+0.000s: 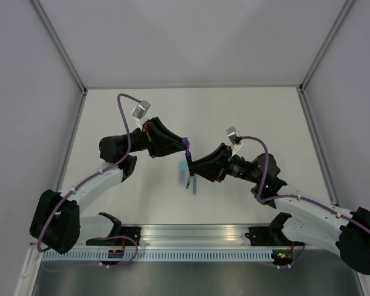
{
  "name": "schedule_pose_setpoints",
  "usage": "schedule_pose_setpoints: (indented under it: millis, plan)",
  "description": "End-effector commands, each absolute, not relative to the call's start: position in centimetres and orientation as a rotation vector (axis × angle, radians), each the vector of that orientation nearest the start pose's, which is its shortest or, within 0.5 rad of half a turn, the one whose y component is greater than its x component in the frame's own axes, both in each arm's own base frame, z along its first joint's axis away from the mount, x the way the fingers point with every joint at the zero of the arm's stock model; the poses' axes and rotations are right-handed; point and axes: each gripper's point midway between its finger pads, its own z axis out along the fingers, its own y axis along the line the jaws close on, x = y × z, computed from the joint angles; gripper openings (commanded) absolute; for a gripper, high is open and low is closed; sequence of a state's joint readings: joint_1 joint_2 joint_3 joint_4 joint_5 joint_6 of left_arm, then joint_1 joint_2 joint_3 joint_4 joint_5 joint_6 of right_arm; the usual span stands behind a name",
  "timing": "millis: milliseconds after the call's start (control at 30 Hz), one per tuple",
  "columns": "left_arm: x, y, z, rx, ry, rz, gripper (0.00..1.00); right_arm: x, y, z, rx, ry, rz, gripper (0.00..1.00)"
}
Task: Insert the pens into the pen caps
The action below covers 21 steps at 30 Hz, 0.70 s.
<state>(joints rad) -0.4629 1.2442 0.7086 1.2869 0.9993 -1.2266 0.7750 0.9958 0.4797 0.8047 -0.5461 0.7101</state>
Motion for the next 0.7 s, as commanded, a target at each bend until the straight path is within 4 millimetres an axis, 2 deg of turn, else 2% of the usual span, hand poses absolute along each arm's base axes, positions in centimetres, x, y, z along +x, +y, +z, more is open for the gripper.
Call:
schedule_pose_setpoints:
  millis: [0,133,333,667]
  plan:
    - [17.0,-27.8,36.9,0.789,1.175,-1.787,0.02,14.9,30.8,31.4,-0.589,1.307,1.589,0.00]
    - [17.2,-27.8,36.5,0.793,1.183,-1.773,0.02,14.8,30.9,31.4,-0.591,1.305,1.592,0.00]
    - [17.2,-27.8,36.9,0.794,1.171,-1.769,0.02,14.8,30.8,31.5,-0.592,1.304,1.593,0.00]
    - [17.1,-27.6,39.2,0.782,1.122,-1.764,0.02,14.5,31.3,31.3,-0.613,1.314,1.610,0.00]
